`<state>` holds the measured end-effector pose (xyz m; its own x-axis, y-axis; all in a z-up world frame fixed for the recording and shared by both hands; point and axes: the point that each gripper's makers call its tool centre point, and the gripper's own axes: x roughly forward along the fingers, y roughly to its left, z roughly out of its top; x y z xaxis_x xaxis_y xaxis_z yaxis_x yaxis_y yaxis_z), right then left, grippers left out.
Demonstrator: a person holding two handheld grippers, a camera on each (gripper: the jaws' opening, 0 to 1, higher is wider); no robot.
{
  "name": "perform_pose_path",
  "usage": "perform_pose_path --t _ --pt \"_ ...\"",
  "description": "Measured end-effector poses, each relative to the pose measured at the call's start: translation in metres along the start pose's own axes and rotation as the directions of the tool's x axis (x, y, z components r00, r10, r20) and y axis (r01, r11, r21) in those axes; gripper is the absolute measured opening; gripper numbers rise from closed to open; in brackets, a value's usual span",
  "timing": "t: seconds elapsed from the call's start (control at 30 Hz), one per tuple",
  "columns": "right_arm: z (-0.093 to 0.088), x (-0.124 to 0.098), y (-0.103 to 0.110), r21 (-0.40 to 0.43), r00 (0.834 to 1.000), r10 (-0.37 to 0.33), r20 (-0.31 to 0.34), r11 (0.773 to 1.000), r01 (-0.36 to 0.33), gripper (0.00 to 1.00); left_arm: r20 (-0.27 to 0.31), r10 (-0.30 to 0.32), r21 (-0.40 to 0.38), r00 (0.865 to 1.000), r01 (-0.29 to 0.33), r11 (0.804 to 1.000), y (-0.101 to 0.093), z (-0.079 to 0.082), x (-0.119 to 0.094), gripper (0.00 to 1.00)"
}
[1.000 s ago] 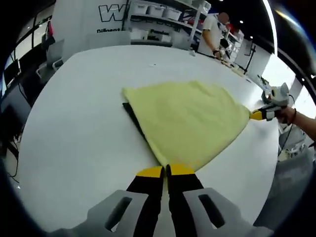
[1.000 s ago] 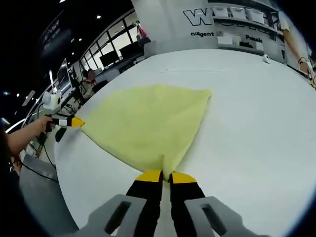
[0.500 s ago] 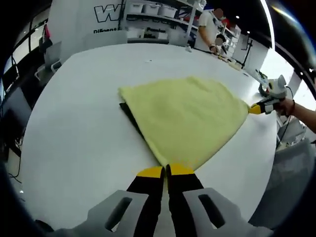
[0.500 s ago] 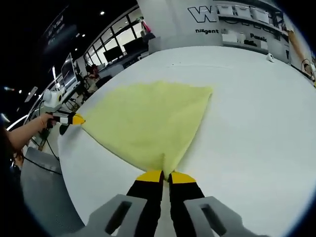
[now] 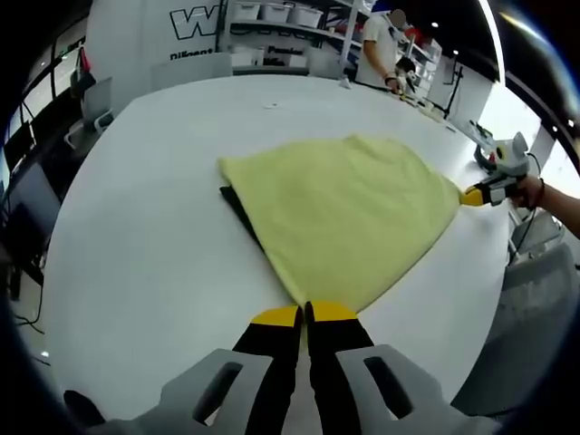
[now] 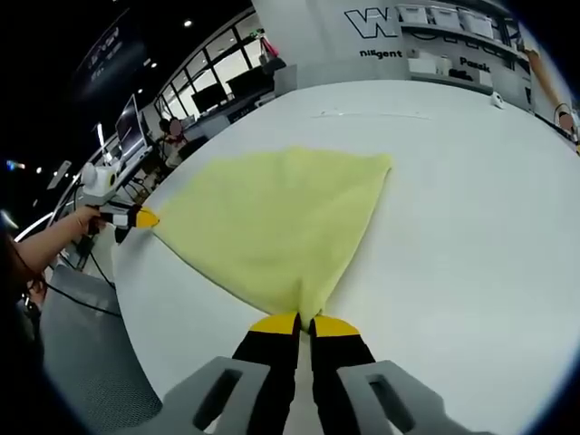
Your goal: Fold the garment on the visible template until the final outline fits inside the template.
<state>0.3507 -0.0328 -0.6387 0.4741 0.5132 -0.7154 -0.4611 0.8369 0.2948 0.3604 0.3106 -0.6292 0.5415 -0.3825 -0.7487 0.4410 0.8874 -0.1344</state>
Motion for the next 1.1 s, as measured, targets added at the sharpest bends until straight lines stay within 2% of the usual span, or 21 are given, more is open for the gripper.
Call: perform_pose_path --t 0.27,0.47,0.5,0.53,0.6,0.63,0.67,0.7,0.77,0.8,0.87,1.0,1.1 --pt "-0.007 -0.002 0.002 0.01 1.0 0.006 0.002 1.0 -0.006 0.0 0.012 0.012 -0.015 1.0 -0.011 1.0 -0.001 -0.007 -0.003 0.06" --pt "-0.008 -0.002 0.004 -0.026 1.0 0.009 0.01 1.0 -0.009 0.0 0.011 0.047 0.001 0.999 -0.047 0.999 0.0 -0.009 -0.002 0.08" --pt "-0.007 -0.002 0.004 -0.039 1.0 0.006 0.017 0.999 -0.005 0.0 0.019 0.09 -0.029 0.996 -0.089 0.996 0.006 -0.008 -0.002 0.11" --pt "-0.007 -0.001 0.004 -0.048 1.0 0.003 0.019 0.999 -0.002 0.0 0.027 0.101 -0.035 0.994 -0.1 0.994 0.008 -0.007 -0.002 0.12" --pt "-0.006 -0.001 0.005 -0.053 1.0 -0.011 0.026 0.999 0.013 0.0 0.04 0.086 -0.06 0.996 -0.083 0.995 0.005 -0.007 -0.002 0.11" --pt "-0.006 -0.001 0.004 -0.054 0.999 -0.019 0.03 0.998 0.021 0.03 0.043 0.09 -0.072 0.995 -0.087 0.994 0.005 -0.007 -0.002 0.12" --pt "-0.002 -0.003 0.0 -0.068 0.997 -0.053 0.05 0.996 0.057 0.08 0.057 0.106 -0.074 0.993 -0.101 0.992 0.008 -0.007 -0.004 0.14" --pt "0.0 -0.004 0.001 -0.07 0.996 -0.058 0.062 0.996 0.063 0.15 0.062 0.113 -0.085 0.992 -0.107 0.991 0.009 -0.007 -0.006 0.16" --pt "0.006 -0.006 0.006 -0.069 0.994 -0.053 0.092 0.996 0.06 0.28 0.084 0.133 -0.094 0.988 -0.125 0.988 0.011 -0.004 -0.01 0.25" --pt "0.013 -0.01 0.01 -0.076 0.991 -0.052 0.122 0.995 0.062 0.35 0.121 0.139 -0.108 0.983 -0.126 0.986 0.011 0.003 -0.016 0.32" --pt "0.02 -0.014 0.014 -0.1 0.989 -0.06 0.138 0.992 0.074 0.43 0.136 0.135 -0.119 0.981 -0.119 0.986 0.009 0.007 -0.02 0.45" --pt "0.033 -0.024 0.023 -0.119 0.983 -0.065 0.172 0.989 0.087 0.59 0.187 0.135 -0.098 0.973 -0.118 0.988 -0.002 0.02 -0.035 0.56" --pt "0.039 -0.032 0.033 -0.131 0.979 -0.07 0.193 0.987 0.097 0.7 0.193 0.125 -0.089 0.973 -0.109 0.99 -0.013 0.023 -0.04 0.68"
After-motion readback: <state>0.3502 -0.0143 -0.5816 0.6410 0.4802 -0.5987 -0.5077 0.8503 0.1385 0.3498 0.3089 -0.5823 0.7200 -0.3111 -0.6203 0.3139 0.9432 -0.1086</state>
